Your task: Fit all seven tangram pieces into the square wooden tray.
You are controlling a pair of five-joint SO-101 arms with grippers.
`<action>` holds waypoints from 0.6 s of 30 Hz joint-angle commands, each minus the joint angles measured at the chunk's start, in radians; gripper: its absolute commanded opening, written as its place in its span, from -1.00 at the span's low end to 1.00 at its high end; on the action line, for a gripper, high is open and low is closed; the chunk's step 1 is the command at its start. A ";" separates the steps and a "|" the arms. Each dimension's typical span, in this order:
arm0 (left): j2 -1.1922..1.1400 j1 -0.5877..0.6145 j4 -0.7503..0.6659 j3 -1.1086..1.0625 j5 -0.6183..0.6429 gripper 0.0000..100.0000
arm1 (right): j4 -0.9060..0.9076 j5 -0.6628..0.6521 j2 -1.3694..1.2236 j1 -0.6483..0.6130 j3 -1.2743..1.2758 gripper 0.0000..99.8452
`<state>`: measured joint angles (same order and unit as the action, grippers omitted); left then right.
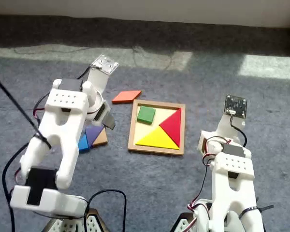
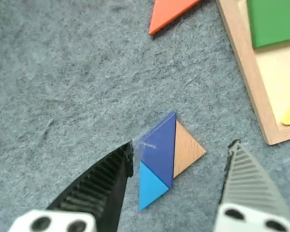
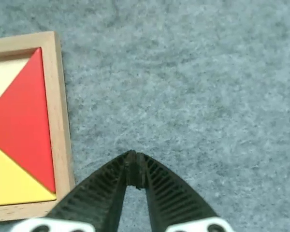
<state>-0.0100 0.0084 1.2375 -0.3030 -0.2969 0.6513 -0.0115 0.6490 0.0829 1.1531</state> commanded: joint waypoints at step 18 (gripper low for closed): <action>-0.153 -0.091 0.064 -0.071 0.043 -0.43 | -0.024 0.005 0.033 0.012 -0.002 -0.98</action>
<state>-0.1680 -0.0575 1.3617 -0.3537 -0.2954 0.6452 -0.0115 0.6490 0.0844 1.1531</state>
